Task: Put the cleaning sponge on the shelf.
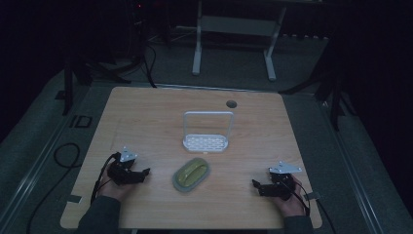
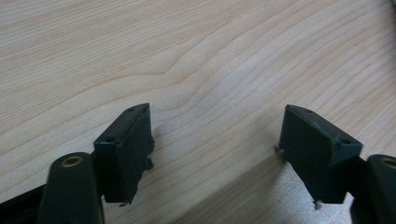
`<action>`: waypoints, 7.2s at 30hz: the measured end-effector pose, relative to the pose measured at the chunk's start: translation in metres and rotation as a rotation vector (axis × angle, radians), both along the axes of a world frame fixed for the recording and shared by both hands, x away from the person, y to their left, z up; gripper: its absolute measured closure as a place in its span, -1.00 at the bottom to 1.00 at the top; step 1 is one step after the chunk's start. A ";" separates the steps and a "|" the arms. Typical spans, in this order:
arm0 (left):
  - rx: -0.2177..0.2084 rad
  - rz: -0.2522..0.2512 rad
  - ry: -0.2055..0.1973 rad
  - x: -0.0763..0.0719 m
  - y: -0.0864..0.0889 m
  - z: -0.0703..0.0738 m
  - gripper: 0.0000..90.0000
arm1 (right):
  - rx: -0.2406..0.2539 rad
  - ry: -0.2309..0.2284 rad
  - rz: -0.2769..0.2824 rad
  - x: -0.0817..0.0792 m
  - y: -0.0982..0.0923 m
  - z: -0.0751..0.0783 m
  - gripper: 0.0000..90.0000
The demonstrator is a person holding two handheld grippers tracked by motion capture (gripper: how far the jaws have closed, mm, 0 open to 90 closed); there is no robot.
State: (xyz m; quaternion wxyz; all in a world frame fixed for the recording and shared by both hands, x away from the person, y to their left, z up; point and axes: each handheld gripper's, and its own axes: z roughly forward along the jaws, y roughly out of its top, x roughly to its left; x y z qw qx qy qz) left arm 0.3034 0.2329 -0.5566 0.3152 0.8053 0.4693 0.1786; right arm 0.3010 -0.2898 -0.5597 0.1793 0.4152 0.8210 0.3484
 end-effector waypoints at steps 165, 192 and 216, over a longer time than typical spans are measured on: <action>0.204 -0.367 0.360 0.043 -0.174 0.099 0.18 | 0.000 -0.001 0.002 0.001 0.000 0.000 -0.70; 0.280 -0.380 0.488 0.060 -0.191 0.087 0.22 | 0.000 0.000 0.002 0.001 0.000 0.000 -0.70; 0.358 -0.394 0.561 0.067 -0.205 0.078 0.47 | 0.000 -0.001 0.002 0.001 0.000 0.000 -0.70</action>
